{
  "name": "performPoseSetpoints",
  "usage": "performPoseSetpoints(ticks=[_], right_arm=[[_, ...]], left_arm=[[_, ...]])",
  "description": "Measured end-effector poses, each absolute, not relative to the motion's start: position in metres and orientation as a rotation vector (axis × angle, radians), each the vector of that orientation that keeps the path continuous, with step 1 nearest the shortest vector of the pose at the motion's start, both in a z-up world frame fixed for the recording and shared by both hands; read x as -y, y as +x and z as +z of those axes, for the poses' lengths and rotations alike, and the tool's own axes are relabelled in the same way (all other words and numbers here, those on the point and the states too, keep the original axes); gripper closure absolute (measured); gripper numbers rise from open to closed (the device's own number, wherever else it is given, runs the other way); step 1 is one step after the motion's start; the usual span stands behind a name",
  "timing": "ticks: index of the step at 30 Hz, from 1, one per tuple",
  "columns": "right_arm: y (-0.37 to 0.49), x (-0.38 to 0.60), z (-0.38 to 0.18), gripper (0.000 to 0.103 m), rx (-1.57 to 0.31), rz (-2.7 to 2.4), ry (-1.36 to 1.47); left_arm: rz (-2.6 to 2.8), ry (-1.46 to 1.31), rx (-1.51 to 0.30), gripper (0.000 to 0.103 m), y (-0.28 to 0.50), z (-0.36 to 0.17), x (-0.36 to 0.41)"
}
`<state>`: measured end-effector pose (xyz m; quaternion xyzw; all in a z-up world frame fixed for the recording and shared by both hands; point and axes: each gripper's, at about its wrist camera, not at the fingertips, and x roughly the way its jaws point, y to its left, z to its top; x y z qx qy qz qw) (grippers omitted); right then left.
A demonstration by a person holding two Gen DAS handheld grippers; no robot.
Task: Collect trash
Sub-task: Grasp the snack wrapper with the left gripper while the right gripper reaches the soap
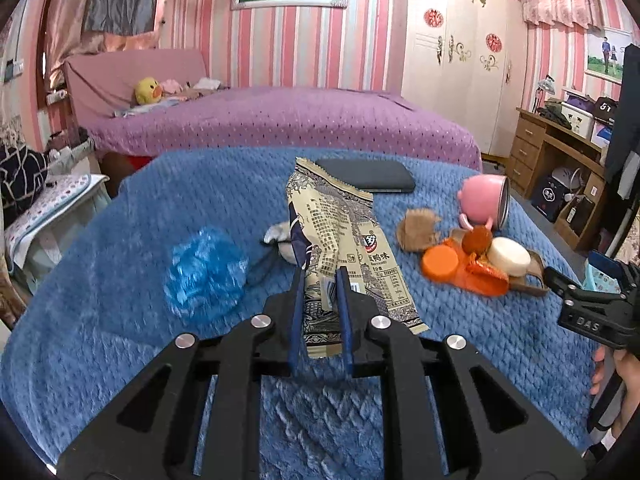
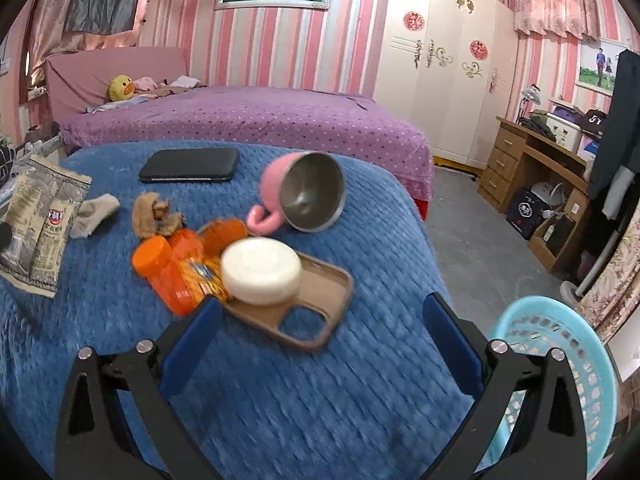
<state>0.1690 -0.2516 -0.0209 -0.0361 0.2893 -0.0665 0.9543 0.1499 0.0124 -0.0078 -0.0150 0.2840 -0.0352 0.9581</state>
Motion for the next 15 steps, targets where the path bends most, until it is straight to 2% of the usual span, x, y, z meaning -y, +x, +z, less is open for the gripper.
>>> performPoseSetpoints(ticks=[8, 10, 14, 15], right_arm=[[0.219, 0.234, -0.036, 0.007, -0.673, -0.099, -0.052], [0.229, 0.231, -0.039, 0.014, -0.699, -0.083, -0.05], [0.242, 0.231, -0.046, 0.042, -0.756, -0.034, -0.027], [0.241, 0.231, -0.049, 0.042, -0.758, -0.024, -0.024]], left_arm=[[-0.058, -0.027, -0.586, 0.089, 0.159, -0.012, -0.015], [-0.056, -0.035, -0.593, 0.089, 0.161, -0.014, -0.017], [-0.046, -0.04, -0.602, 0.089, 0.164, -0.017, -0.02], [-0.045, -0.043, -0.603, 0.089, 0.165, -0.017, -0.02]])
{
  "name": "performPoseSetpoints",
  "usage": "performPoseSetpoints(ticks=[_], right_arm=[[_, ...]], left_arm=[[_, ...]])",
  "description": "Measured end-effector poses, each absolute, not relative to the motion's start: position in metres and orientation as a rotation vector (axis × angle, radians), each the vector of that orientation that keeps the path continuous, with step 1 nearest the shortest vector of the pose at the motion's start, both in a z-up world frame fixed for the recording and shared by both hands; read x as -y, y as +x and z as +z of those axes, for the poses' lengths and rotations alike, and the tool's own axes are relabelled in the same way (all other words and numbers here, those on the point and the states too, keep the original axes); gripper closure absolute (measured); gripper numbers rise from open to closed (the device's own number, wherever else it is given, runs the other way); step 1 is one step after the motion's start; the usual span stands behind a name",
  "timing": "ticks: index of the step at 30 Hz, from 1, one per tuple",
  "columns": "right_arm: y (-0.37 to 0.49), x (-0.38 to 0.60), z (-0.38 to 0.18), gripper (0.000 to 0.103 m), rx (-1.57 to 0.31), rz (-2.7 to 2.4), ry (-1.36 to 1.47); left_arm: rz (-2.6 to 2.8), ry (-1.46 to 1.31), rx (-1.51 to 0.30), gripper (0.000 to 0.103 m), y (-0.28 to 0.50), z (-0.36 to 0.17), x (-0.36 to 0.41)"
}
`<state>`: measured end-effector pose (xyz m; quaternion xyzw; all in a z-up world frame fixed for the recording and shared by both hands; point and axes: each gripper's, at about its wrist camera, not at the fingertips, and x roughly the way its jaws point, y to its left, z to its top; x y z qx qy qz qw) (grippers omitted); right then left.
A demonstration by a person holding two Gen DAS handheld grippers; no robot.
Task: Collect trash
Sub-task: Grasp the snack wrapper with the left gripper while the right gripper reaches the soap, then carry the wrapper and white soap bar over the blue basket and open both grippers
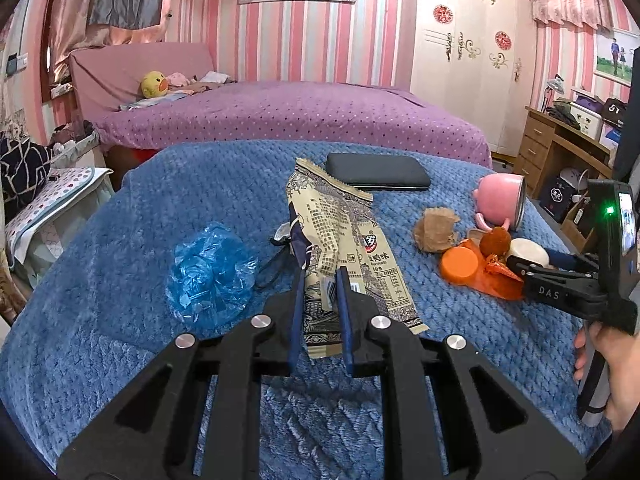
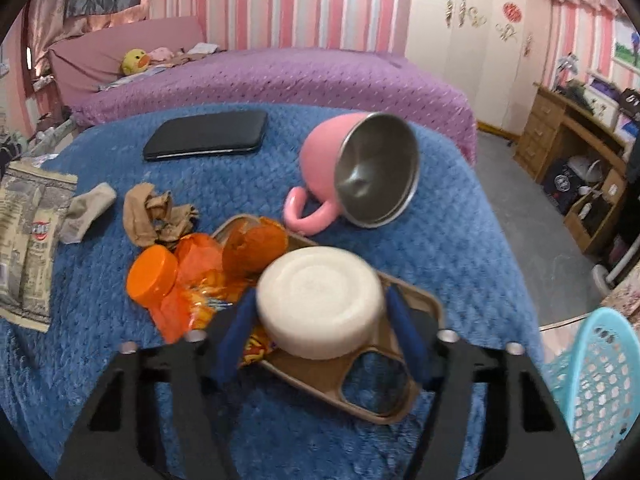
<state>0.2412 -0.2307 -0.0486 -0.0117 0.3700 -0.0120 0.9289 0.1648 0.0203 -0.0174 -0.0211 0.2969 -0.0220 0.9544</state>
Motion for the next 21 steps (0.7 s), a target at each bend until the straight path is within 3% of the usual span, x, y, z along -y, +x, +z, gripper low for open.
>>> performPoseSetpoints(ticks=[21], right_arm=[[0.166, 0.248, -0.005, 0.042, -0.6, -0.048, -0.06]], left_arm=[[-0.076, -0.059, -0.529, 0.089, 0.135, 0.0, -0.003]])
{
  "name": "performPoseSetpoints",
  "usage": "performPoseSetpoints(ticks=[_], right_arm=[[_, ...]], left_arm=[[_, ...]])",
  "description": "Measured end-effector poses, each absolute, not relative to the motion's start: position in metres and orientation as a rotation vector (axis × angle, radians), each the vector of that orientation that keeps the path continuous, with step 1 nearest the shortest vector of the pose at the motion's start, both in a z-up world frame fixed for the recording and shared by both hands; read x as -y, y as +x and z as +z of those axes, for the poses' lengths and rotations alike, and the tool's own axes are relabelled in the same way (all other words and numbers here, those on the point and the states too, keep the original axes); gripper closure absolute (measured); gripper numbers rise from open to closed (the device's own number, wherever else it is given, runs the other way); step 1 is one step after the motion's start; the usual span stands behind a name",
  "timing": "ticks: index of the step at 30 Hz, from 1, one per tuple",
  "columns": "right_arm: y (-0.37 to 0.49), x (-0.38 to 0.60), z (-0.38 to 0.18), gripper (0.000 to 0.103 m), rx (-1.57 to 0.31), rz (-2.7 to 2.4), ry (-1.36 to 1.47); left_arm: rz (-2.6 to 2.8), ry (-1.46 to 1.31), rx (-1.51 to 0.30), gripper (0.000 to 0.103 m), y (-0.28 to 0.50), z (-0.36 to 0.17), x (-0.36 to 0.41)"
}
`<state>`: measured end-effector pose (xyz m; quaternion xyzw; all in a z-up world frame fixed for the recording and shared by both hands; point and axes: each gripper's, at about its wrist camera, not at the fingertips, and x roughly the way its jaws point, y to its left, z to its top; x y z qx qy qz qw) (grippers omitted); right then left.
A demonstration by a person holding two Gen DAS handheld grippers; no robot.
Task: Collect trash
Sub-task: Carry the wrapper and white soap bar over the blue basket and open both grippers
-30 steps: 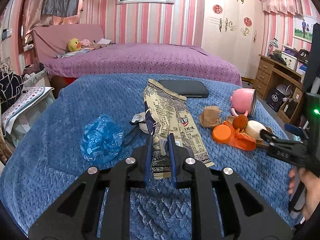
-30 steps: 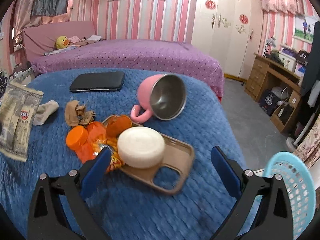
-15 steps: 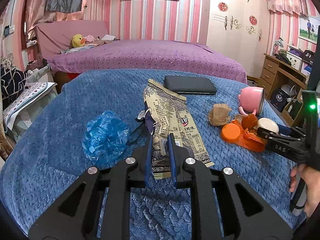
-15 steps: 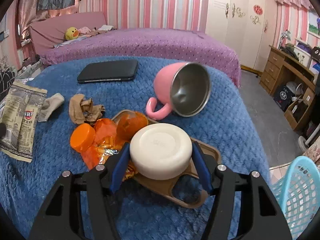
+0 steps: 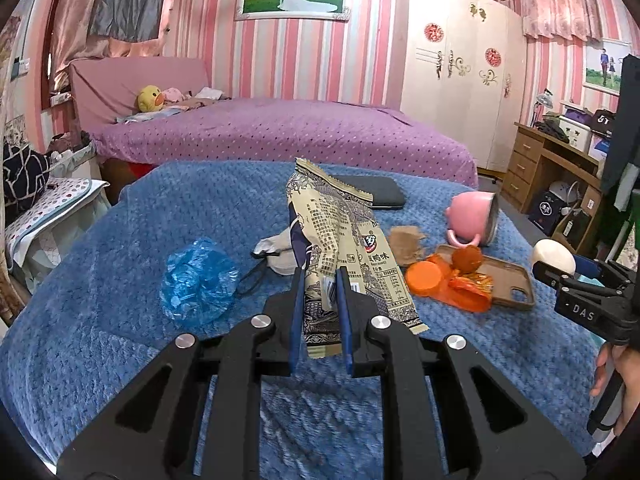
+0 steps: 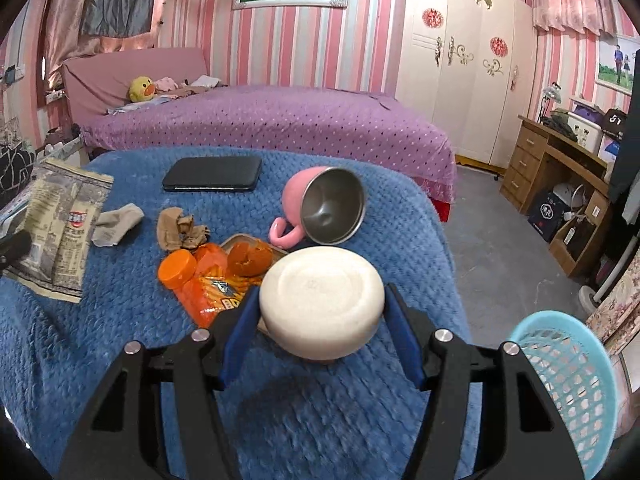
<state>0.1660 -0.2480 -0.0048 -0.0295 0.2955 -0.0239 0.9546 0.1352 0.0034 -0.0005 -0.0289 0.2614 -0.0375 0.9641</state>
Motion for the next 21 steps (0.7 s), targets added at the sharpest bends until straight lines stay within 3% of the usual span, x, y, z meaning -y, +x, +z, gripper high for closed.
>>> performPoseSetpoints(ticks=[21], right_arm=[[0.104, 0.338, -0.01, 0.042, -0.582, -0.152, -0.002]], left_arm=[[-0.177, 0.0, -0.523, 0.089, 0.104, -0.007, 0.077]])
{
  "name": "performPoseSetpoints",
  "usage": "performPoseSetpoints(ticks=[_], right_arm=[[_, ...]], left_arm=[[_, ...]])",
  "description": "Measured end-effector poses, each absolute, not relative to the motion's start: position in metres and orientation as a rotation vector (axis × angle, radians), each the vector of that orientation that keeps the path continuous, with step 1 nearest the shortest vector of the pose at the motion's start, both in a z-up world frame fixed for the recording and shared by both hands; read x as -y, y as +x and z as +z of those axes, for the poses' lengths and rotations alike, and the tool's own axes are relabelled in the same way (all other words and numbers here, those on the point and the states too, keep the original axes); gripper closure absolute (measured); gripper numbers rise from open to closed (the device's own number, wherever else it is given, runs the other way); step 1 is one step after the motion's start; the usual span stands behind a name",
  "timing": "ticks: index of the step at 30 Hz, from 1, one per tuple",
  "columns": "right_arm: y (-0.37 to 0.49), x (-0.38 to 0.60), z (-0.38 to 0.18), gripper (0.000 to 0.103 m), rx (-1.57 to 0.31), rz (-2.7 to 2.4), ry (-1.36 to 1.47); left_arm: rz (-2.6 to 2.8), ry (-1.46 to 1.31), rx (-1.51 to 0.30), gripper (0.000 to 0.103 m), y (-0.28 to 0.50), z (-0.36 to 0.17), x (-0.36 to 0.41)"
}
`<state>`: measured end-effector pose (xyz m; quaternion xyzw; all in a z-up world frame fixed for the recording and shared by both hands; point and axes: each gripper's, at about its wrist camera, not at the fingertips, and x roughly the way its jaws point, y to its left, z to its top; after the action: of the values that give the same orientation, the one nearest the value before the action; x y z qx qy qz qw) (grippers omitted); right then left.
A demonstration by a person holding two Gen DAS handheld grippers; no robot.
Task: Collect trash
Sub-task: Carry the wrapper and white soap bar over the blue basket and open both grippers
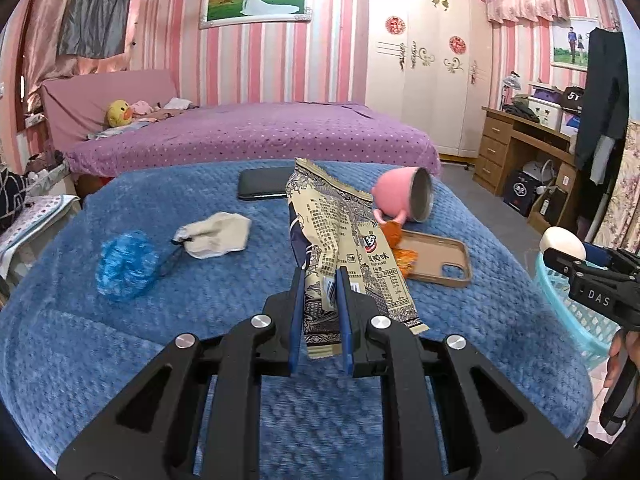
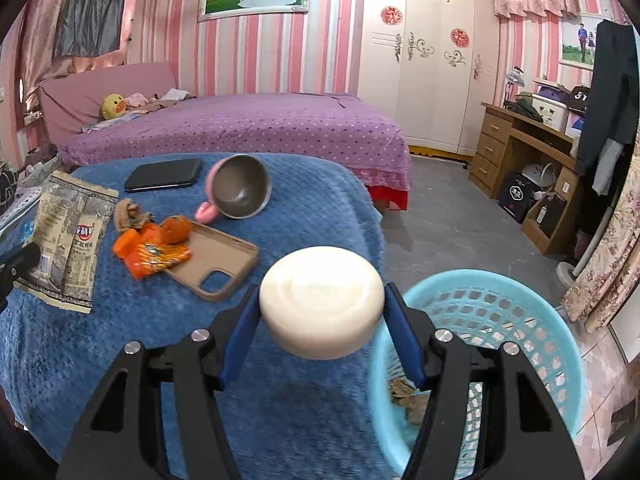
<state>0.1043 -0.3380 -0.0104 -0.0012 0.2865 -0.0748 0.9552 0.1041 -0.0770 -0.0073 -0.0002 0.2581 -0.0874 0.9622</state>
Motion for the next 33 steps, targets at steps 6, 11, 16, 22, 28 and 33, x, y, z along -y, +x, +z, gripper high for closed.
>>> performPoseSetpoints(ticks=[6, 11, 16, 22, 28, 33], right_arm=[[0.097, 0.368, -0.01, 0.042, -0.575, -0.193, 0.004], [0.09, 0.399, -0.011, 0.042, -0.57, -0.243, 0.022], [0.081, 0.43, -0.014, 0.042, -0.567, -0.29, 0.036], [0.068, 0.471, -0.019, 0.042, -0.567, -0.348, 0.062], [0.055, 0.509, -0.025, 0.042, -0.565, -0.405, 0.096], [0.045, 0.533, -0.029, 0.042, -0.559, -0.432, 0.147]], left_arm=[[-0.203, 0.008, -0.519, 0.089, 0.104, -0.007, 0.103], [-0.23, 0.012, -0.505, 0.089, 0.106, 0.0, 0.122], [-0.268, 0.038, -0.483, 0.089, 0.103, 0.006, 0.152], [-0.335, 0.023, -0.51, 0.089, 0.102, -0.002, 0.2], [-0.402, 0.014, -0.531, 0.089, 0.1, -0.008, 0.249], [-0.466, 0.035, -0.536, 0.089, 0.091, -0.012, 0.292]])
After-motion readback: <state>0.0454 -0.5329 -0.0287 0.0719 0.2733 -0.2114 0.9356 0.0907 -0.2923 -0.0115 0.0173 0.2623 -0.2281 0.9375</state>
